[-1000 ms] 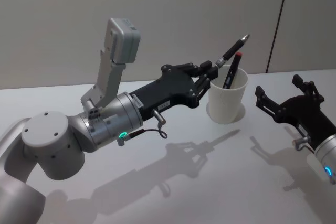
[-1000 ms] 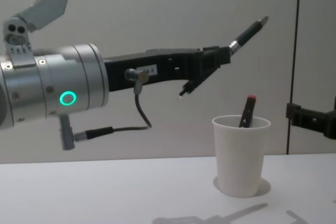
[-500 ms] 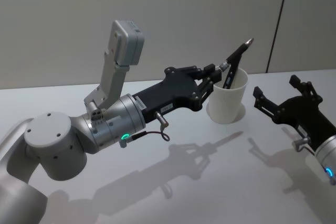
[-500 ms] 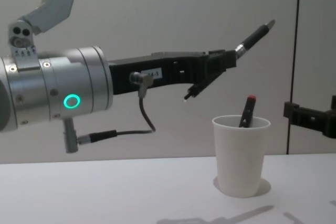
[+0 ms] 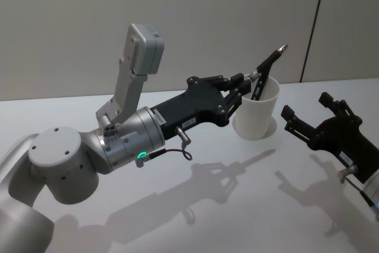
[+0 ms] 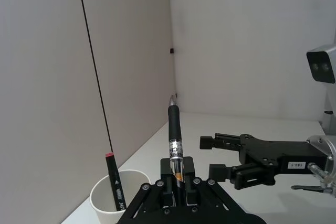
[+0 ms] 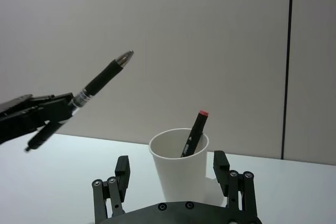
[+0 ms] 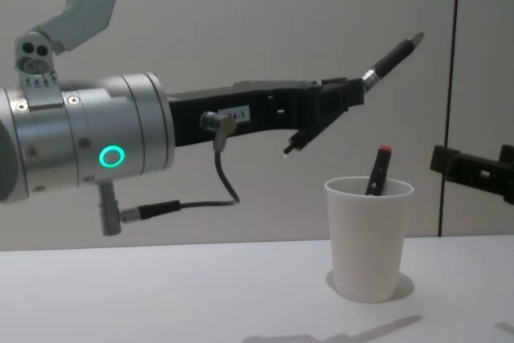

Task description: Place the pen into the pen holder.

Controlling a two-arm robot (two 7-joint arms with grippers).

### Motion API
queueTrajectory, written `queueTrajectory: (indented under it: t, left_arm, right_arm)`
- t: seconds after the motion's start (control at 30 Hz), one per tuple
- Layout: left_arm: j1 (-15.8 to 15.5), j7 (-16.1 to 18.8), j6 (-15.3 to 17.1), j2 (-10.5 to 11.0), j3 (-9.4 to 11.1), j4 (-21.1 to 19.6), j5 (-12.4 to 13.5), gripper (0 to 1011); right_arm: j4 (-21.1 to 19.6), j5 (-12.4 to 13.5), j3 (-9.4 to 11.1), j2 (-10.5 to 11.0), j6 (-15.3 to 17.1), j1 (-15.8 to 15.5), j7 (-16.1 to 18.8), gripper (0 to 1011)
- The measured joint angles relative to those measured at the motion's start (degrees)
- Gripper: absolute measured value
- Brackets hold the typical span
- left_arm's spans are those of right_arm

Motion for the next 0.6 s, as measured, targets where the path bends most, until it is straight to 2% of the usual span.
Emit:
queueTrajectory:
  t: [0.03,0.07,0.13,0.27,0.6]
  left_arm:
    - [0.0,-0.01,0.01,-0.01,0.01,0.0,0.01,132]
    - [0.0,-0.02,0.01,-0.01,0.01,0.0,0.01,132]
    - [0.0,-0.02,0.02,-0.01,0.03,0.0,0.02,132]
    - [0.0,-0.04,0.02,-0.01,0.05,0.0,0.03,131]
    - [0.0,-0.08,0.02,-0.01,0.05,0.0,0.03,132]
  right_arm:
    - [-0.27,1.05,0.11,0.17,-0.07,-0.3,0.47,1001]
    - [-0.27,1.05,0.11,0.17,-0.07,-0.3,0.47,1001]
    - [-0.76,3.44,0.35,0.45,-0.19,-0.88,1.51,1001]
    - [-1.16,6.47,0.58,0.57,-0.29,-1.38,2.72,1002]
    - [-1.37,14.02,0.85,0.17,-0.18,-1.66,6.03,1002]
